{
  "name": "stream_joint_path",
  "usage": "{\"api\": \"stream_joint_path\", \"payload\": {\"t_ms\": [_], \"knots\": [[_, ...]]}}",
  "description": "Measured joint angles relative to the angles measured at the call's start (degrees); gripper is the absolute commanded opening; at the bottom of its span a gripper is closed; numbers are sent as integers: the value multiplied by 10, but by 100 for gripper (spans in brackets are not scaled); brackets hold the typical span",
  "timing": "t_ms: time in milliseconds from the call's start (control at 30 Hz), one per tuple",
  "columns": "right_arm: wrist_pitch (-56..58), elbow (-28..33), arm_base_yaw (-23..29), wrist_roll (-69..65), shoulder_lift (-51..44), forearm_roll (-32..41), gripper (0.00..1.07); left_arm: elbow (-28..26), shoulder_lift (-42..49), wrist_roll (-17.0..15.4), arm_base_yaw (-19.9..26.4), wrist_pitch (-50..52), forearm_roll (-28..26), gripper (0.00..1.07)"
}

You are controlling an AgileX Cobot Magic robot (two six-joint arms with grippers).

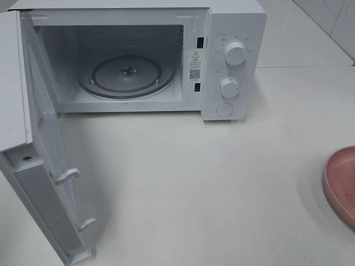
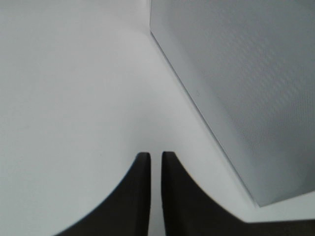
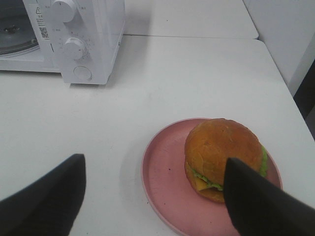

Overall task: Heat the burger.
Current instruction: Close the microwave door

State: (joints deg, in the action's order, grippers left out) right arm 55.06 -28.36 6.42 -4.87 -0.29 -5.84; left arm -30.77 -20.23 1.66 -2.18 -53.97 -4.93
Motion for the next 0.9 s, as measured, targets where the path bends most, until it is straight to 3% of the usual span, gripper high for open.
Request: {"api": "stream_joint_path", "payload": {"t_ms": [167, 233, 333, 400, 500, 700, 767, 900], "knots": [[0, 0, 0, 0, 0, 0, 73, 10, -30, 0, 0, 92, 0, 0], [0, 0, 0, 0, 0, 0, 73, 26, -66, 0, 0, 172, 0, 0], [0, 0, 0, 0, 0, 0, 73, 30, -76, 0, 0, 193, 0, 0], [0, 0, 0, 0, 0, 0, 73, 50, -112, 0, 0, 274, 0, 0], [0, 0, 0, 0, 0, 0, 73, 57, -119, 0, 0, 298, 0, 0], [0, 0, 0, 0, 0, 0, 73, 121, -167, 1, 0, 480, 0, 0], [0, 0, 0, 0, 0, 0, 73, 172, -198, 1, 0, 616, 0, 0], [0, 0, 0, 0, 0, 0, 73, 203, -227, 1, 0, 695, 3, 0]]}}
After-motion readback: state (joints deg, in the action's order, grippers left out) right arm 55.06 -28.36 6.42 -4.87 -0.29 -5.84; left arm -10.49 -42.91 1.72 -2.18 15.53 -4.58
